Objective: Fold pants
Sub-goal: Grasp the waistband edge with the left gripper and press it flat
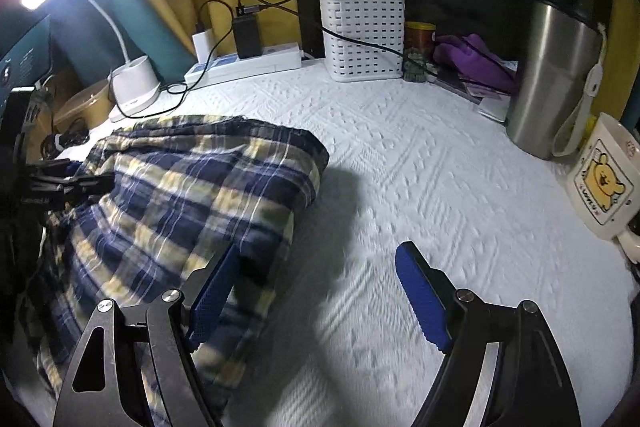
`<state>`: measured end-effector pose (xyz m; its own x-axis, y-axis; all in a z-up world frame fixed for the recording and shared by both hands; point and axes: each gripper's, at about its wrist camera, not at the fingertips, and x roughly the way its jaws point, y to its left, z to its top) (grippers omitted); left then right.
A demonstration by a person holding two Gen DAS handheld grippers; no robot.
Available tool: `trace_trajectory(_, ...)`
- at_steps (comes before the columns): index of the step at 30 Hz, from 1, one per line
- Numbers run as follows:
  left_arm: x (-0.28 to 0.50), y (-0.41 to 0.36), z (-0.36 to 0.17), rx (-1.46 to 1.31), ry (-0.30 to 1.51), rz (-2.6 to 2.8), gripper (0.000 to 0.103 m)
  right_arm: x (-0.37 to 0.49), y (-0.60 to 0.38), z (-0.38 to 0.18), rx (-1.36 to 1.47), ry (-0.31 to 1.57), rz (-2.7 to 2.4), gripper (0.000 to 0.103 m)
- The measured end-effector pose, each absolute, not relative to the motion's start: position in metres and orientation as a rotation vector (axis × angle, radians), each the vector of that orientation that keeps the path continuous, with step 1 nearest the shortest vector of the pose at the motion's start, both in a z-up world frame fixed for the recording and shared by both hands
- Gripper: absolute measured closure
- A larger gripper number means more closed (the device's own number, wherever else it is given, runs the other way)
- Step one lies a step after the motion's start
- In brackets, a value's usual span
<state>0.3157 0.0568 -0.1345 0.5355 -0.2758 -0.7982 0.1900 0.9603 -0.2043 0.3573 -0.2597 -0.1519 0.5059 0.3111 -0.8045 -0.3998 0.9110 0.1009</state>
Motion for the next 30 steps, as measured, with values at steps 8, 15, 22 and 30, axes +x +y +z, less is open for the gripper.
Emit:
trace_trajectory(8,0.329,0.055,-0.126,-0.117,0.977,-0.343,0.028,0.379,-0.252,-0.158,-0.06,0.954,0.461,0.022)
trace_trajectory(15,0.331,0.052,-0.134,-0.092,0.98,-0.37,0.028,0.388,-0.244,-0.166,-0.039,0.981,0.494,0.022)
trace_trajectory(22,0.332,0.048,-0.135,-0.058,0.954,-0.386,0.028,0.395,-0.244,-0.17,-0.003,1.001,0.501,0.022)
trace_trajectory(30,0.332,0.053,-0.134,-0.072,0.972,-0.353,0.027,0.396,-0.242,-0.17,-0.003,0.998,0.494,0.022)
